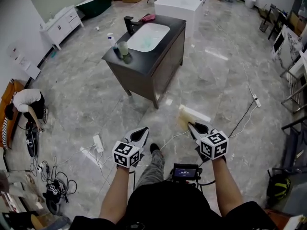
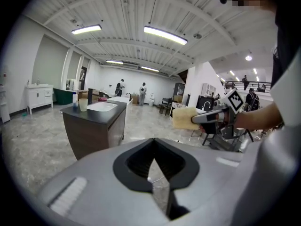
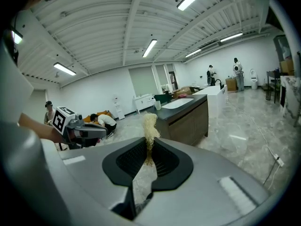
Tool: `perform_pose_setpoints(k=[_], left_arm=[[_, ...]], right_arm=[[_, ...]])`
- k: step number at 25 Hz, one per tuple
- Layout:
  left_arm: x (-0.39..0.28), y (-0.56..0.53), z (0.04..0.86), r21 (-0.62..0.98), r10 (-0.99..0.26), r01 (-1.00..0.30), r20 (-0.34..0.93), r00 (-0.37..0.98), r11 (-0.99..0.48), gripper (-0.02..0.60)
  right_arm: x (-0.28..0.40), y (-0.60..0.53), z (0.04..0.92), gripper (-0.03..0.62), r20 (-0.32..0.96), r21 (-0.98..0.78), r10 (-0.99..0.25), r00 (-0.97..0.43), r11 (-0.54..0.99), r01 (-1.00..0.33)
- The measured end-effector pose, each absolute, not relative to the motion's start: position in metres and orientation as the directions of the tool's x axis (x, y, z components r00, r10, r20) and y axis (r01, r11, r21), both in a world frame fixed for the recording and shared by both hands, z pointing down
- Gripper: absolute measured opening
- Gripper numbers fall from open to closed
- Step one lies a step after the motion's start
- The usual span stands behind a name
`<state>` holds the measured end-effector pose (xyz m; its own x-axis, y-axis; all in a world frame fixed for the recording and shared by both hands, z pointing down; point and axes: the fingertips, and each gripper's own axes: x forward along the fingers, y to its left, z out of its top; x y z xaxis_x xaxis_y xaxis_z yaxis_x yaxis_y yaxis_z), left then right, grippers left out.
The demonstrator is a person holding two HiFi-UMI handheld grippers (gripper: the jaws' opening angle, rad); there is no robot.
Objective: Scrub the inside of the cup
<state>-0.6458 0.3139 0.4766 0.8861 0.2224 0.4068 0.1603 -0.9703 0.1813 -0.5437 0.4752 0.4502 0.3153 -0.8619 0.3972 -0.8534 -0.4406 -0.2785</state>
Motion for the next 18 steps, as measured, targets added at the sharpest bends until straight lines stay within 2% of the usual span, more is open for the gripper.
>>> perform_pose_setpoints(k=[11,18], left_arm=[[-0.510,0.253,0.489,0.234,0.317,0.243,0.365,0.876,-0.941,0.000],[-0.446,0.204,0.483,0.238,0.350,0.279,0.349,0.869,-0.930,0.000]], right_arm=[[-0.428,0.419,0.445,0.040,0.437,-0.228,-0.811,0.390,-0.519,-0.824],[-0.387,0.367,0.440,0.040,0.454,-0.199,-0.794,0.404,-0.532,-0.823]])
